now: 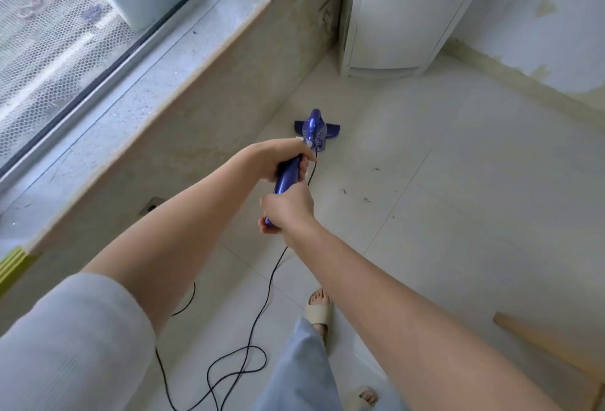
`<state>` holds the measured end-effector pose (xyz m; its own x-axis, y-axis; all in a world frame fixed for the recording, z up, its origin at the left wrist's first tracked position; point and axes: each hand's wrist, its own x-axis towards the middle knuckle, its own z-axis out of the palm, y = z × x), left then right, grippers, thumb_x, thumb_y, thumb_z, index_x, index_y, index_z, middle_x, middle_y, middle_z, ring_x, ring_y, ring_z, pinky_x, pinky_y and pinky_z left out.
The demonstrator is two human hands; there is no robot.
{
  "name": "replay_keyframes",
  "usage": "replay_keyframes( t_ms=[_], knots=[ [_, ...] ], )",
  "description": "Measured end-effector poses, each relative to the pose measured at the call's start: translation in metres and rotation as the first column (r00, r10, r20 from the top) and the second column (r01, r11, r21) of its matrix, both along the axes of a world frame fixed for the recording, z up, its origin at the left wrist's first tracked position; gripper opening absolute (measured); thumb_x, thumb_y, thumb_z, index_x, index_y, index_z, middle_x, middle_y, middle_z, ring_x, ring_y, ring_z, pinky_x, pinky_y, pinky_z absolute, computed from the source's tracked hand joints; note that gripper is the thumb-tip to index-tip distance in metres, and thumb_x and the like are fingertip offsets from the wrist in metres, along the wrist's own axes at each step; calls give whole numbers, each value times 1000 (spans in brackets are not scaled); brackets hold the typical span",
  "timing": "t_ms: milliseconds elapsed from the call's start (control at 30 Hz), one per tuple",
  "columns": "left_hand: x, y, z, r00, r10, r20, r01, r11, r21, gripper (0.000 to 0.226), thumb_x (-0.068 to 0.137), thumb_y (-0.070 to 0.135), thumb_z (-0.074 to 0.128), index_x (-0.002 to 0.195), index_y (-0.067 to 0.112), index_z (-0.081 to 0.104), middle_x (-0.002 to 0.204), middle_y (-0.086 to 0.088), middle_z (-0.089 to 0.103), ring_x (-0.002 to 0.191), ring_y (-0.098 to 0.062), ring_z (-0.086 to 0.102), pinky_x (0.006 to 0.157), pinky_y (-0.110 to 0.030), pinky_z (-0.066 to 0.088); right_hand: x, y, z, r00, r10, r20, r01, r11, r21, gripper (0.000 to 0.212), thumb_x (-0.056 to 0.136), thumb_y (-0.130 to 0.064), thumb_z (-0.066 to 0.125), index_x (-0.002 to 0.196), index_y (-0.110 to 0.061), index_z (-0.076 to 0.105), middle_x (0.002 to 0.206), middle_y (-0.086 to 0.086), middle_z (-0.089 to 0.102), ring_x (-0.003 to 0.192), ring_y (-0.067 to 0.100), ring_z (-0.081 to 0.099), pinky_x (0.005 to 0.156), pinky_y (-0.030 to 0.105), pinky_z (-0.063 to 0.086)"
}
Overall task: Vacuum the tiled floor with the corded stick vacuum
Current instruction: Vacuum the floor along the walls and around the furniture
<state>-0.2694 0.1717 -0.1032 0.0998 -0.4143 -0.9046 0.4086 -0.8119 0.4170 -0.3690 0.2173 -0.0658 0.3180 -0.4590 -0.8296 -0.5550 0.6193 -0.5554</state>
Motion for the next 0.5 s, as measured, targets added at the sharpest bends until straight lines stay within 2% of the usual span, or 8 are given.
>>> replay_keyframes(
  t_ms=[100, 200, 333, 500],
  knots=[
    [-9, -17, -12, 995, 96, 27, -95, 995, -31, 23, 91, 7, 51, 71, 13, 41, 51, 1, 44, 46, -10, 40, 51, -21, 40, -4, -25, -17, 996, 52, -72, -55, 997, -44, 37, 85, 4, 46, 120, -7, 43, 91, 7, 50, 43, 16, 49, 40, 24, 48],
    [-34, -34, -21, 992, 122, 37, -120, 991, -53, 21, 90, 5, 49, 71, 11, 40, 49, -1, 44, 46, -13, 40, 48, -23, 41, -28, -46, -31, 982, 98, -163, -113, 990, -88, 30, 85, 5, 46, 111, -9, 43, 97, 9, 50, 51, 18, 49, 41, 25, 47],
    [-66, -45, -20, 994, 104, 19, -102, 991, -84, 21, 87, -1, 43, 68, 9, 40, 54, -6, 43, 47, -17, 40, 51, -24, 40, -63, -55, -26, 976, 82, -201, -103, 990, -97, 24, 83, 3, 46, 105, -5, 48, 84, 12, 53, 47, 16, 50, 39, 22, 43],
    [-76, -38, -17, 997, 70, 19, -68, 995, -76, 27, 84, 0, 45, 59, 8, 40, 50, -6, 43, 44, -17, 41, 51, -24, 40, -79, -43, -1, 986, 109, -128, -116, 992, -54, 22, 81, 3, 44, 101, -2, 50, 72, 11, 53, 40, 14, 52, 37, 20, 40]
  ],
)
